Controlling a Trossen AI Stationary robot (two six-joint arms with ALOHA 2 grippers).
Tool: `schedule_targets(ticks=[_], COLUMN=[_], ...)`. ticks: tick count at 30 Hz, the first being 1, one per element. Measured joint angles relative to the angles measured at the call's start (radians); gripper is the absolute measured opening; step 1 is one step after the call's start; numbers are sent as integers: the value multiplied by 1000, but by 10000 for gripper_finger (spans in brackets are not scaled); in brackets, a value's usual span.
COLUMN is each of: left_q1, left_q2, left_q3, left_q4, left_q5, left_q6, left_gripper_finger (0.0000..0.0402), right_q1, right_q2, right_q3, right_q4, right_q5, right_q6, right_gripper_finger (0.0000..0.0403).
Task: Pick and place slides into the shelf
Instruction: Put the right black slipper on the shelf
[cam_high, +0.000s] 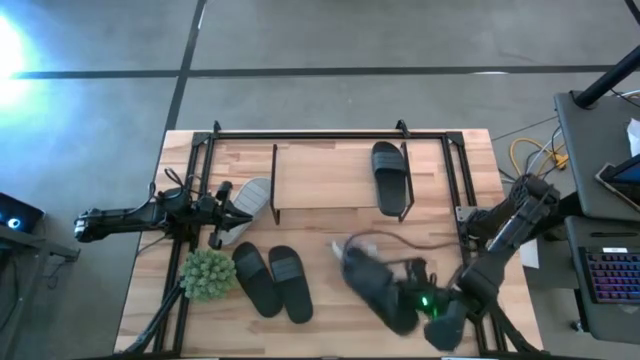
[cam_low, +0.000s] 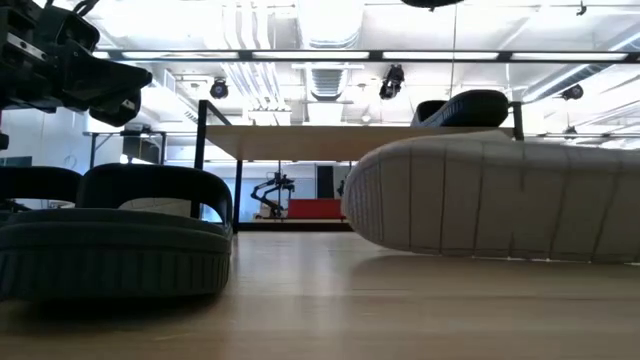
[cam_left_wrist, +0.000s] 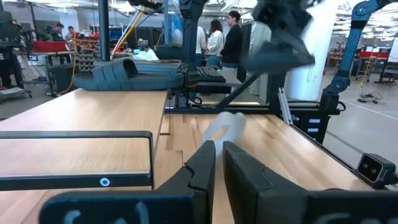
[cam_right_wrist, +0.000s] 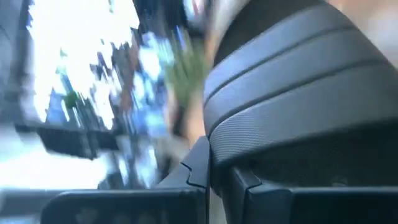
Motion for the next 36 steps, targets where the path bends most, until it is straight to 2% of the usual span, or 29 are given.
schedule_targets(ticks=[2, 4, 6, 8, 15, 19, 21, 24, 29, 33, 36], left_q1=[0, 0, 0, 0, 0, 0, 0, 0, 0, 0, 0], left_q2=[0, 0, -1, 0, -1, -1, -1, 0, -1, 0, 0], left_q3=[0, 0, 0, 0, 0, 0, 0, 0, 0, 0, 0], left_q4=[0, 0, 0, 0, 0, 0, 0, 0, 0, 0, 0], left_q5=[0, 0, 0, 0, 0, 0, 0, 0, 0, 0, 0], left_q6=[0, 0, 0, 0, 0, 0, 0, 0, 0, 0, 0], left_gripper_finger=[17, 17, 17, 17, 17, 17, 17, 17, 17, 17, 17], right_q1=[-49, -113, -185, -252, -467, -590, -639, -691, -724, -740, -757], right_q2=[-9, -16, -19, -15, 37, 69, 93, 124, 153, 152, 152], right_q3=[26, 52, 78, 114, 200, 206, 204, 203, 200, 199, 196], right_q4=[-57, -124, -129, -115, -114, -130, -166, -248, -357, -354, -355], right_q5=[132, 173, 144, 119, 127, 30, -29, -92, -83, -85, -101], right_q6=[9, 10, -13, -103, -248, -286, -251, -191, -146, -182, -237], right_gripper_finger=[11, 11, 12, 12, 12, 13, 13, 13, 13, 18, 37])
